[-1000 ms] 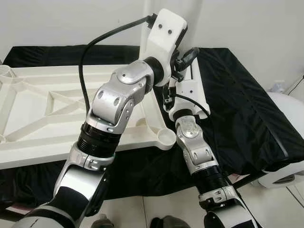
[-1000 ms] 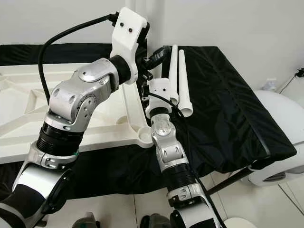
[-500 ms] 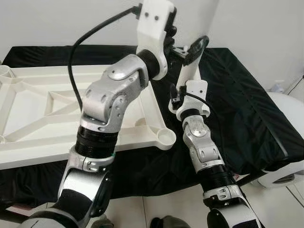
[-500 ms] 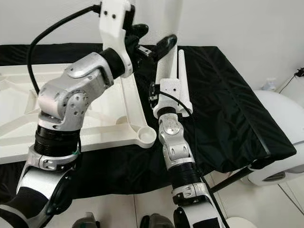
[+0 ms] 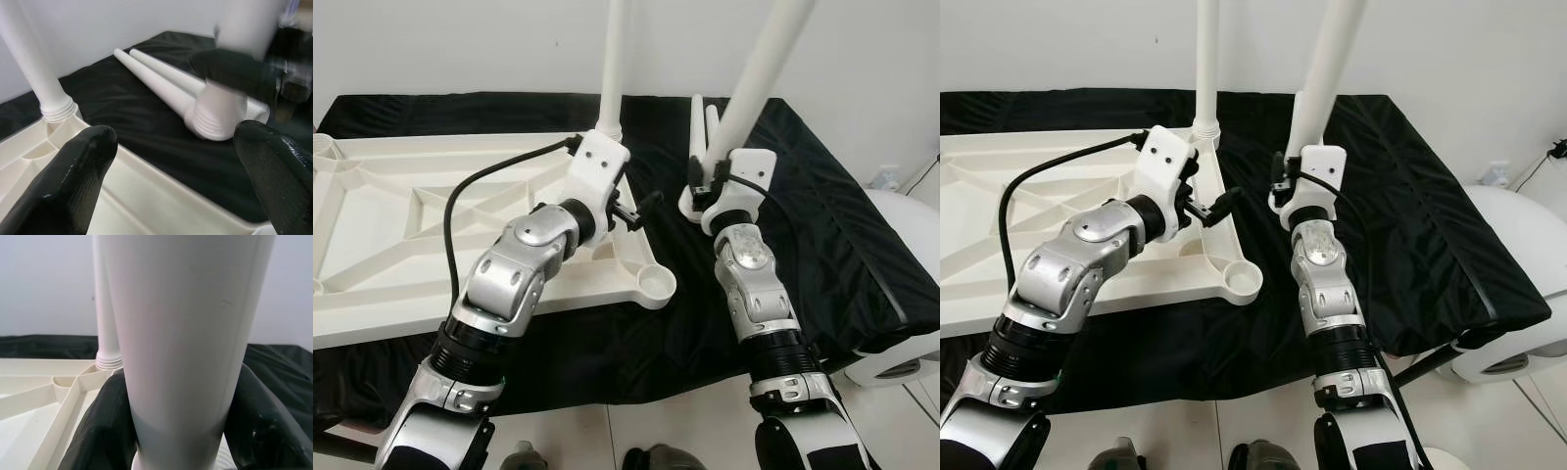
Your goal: Building children table
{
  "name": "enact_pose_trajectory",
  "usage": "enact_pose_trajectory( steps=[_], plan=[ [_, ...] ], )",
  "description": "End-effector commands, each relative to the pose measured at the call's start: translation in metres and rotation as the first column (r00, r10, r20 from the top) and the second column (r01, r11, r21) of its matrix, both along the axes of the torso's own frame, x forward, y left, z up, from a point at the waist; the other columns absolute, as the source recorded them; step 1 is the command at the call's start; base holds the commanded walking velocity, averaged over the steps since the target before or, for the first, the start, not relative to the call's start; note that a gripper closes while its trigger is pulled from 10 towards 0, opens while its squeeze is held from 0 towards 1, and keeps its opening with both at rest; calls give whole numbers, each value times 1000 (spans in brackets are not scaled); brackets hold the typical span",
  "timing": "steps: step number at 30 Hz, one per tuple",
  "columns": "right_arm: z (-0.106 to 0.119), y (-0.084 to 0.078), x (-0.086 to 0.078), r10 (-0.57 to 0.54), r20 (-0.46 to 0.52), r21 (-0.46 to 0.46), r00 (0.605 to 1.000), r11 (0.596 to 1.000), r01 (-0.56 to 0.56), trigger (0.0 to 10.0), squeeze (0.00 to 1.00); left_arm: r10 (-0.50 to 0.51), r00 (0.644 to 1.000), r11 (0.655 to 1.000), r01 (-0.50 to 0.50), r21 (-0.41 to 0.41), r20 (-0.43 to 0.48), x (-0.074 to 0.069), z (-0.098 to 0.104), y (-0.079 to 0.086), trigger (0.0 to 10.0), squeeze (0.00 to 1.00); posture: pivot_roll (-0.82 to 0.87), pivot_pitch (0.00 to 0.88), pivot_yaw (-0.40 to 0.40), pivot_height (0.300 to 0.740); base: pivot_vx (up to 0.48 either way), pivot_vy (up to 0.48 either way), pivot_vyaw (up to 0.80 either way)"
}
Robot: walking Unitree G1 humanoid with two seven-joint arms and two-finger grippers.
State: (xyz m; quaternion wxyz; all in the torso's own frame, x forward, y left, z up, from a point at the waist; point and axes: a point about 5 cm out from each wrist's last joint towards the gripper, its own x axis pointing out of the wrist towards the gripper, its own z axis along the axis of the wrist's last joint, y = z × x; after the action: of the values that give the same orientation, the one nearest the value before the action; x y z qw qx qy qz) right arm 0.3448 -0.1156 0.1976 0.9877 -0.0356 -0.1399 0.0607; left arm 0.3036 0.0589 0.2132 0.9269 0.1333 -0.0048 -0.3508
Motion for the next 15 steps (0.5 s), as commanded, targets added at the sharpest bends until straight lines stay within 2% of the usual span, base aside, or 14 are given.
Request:
enact_pose_trajectory(
  steps=[1,5,10,12,14,15],
  plan=[
    [5,-4,-2,9,30,-20,1000,1000,-8,10000,0,-88,995,994,90,68,-37,-8,-18,-5,10000,0,46,15,-86,740,0,0,0],
    [3,-9,-4,16,35,-48,999,999,-15,10000,0,-94,994,989,99,112,-53,-13,-34,4,10000,0,42,13,-86,740,0,0,0],
    [2,-16,-5,17,32,-65,999,998,-15,10000,0,-111,993,985,116,128,-46,-20,-46,14,10000,0,46,14,-88,740,0,0,0],
    [2,-17,-4,16,30,-67,999,998,-14,10000,0,-126,990,982,133,131,-57,-24,-50,17,10000,0,49,15,-88,740,0,0,0],
    [2,-22,-4,8,28,-74,1000,997,-6,10000,0,-200,976,973,208,102,-85,-35,-57,25,10000,0,54,14,-88,740,0,0,0],
    [2,-22,-4,8,28,-74,1000,997,-6,10000,0,-200,976,973,208,102,-85,-35,-57,25,10000,0,54,14,-88,740,0,0,0]
  ],
)
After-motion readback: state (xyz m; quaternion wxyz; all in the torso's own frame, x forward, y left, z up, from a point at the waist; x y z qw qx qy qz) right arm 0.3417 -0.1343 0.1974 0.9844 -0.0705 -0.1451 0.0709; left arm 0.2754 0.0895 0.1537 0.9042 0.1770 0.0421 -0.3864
